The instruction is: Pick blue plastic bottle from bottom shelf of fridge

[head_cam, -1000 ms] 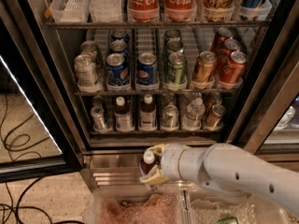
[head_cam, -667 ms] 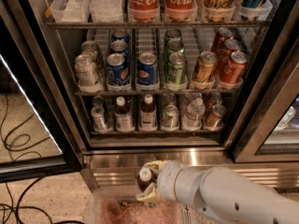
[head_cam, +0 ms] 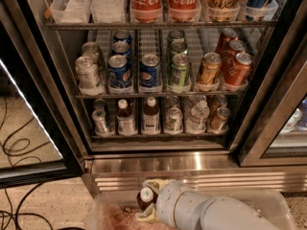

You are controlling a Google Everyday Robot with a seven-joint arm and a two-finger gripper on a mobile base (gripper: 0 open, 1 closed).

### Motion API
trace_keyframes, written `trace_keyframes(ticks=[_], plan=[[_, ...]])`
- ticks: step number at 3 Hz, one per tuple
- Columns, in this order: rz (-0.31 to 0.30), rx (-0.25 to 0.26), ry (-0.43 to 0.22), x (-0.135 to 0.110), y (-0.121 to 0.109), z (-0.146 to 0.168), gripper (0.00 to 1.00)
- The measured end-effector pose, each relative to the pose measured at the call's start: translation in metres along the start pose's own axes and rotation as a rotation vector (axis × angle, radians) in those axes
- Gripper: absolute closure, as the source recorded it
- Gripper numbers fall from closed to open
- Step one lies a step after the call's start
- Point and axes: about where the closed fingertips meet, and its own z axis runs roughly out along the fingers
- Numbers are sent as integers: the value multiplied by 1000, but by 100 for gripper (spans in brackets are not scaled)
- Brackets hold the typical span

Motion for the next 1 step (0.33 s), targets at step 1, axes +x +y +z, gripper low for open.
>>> trace_keyframes(ticks=[1], plan=[[0, 0, 0, 0, 0, 0, 100]])
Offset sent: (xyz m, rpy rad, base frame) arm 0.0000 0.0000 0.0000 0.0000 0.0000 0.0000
